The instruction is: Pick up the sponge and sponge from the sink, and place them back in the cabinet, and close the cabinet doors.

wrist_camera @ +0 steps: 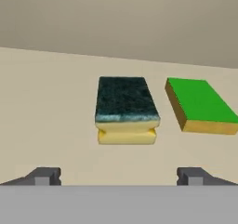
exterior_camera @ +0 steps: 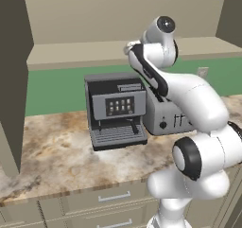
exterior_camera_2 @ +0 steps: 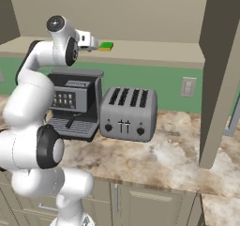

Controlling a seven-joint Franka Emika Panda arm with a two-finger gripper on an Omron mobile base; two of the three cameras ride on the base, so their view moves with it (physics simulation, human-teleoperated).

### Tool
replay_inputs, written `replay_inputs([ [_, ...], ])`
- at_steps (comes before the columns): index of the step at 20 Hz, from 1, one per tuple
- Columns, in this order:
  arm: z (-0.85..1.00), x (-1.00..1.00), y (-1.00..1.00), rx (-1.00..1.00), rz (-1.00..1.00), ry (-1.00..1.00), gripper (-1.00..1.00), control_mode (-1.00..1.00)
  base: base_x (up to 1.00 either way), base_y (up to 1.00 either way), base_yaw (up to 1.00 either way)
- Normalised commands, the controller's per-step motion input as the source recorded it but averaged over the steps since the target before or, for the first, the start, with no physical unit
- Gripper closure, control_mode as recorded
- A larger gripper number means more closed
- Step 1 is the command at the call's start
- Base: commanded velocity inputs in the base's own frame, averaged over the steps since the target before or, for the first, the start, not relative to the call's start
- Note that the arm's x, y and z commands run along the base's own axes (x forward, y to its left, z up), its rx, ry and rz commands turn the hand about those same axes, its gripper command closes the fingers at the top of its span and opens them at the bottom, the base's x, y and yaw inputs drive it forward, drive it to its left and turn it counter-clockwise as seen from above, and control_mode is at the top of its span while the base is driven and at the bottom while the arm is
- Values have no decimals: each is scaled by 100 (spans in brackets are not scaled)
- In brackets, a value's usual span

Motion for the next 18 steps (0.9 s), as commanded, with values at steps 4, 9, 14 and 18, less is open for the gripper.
replay_inputs([
  [4,2,-52,0,0,0,-2,-100,-100,0,0,0],
  [9,14,-50,0,0,0,0,-100,-100,0,0,0],
  [14,19,-48,0,0,0,0,-100,-100,0,0,0],
  [18,21,-40,0,0,0,3,-100,-100,0,0,0],
])
